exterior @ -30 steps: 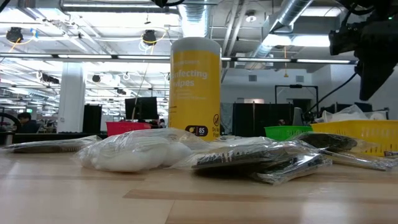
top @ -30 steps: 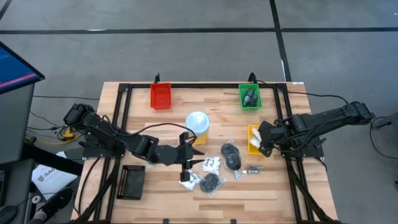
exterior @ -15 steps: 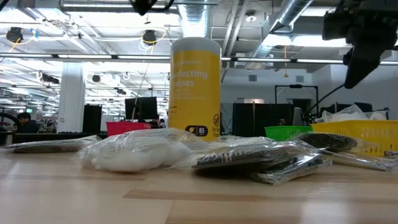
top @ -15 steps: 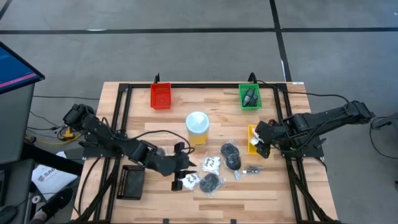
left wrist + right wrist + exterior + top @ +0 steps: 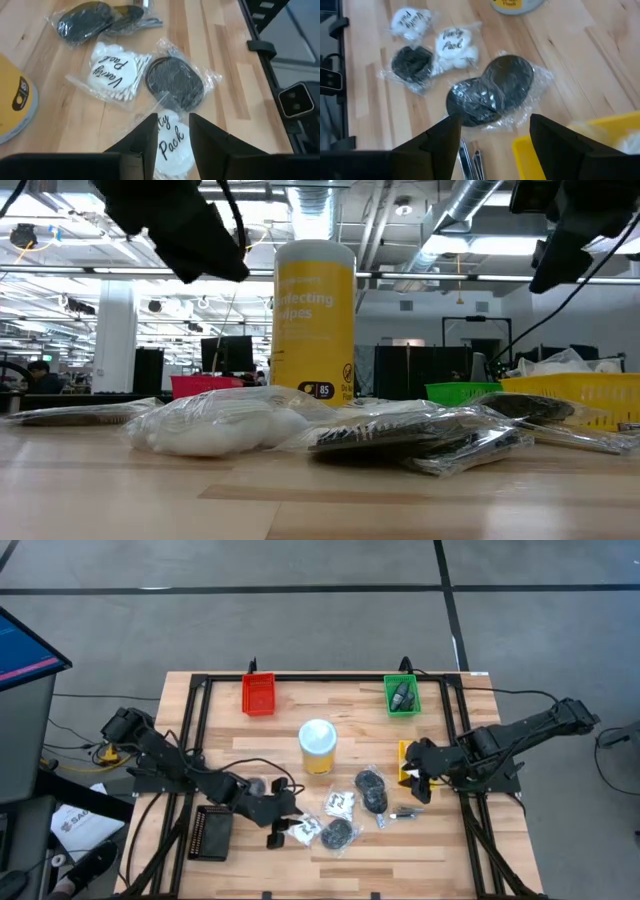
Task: Pick & Place Travel size toiletries
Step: Put the white cotton pack into the yellow bin
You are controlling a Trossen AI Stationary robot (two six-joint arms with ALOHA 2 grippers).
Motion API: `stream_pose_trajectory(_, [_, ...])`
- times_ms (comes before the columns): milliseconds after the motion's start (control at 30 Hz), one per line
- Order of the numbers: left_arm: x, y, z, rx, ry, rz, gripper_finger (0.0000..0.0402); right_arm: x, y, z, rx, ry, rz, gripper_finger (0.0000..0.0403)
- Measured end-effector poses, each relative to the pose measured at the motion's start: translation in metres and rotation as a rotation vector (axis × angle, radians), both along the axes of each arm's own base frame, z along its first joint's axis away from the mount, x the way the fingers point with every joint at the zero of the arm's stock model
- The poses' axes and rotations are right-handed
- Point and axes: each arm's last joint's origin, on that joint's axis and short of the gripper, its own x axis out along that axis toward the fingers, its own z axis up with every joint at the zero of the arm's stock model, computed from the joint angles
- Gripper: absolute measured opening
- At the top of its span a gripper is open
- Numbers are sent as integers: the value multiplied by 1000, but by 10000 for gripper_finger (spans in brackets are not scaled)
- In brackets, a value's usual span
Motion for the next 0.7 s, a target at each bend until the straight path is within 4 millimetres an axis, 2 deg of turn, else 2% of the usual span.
stream_pose_trajectory(300, [-8,6,-20,-6,-32,15,151,4,1,3,-6,-53,24,224])
stream_pose_trajectory(433, [-6,8,-25,29,-31,47,167,4,1,3,-17,-55,30,224])
stream_pose_trajectory(700, [3,11,-49,48,32,58,177,4,0,4,-37,-62,23,224])
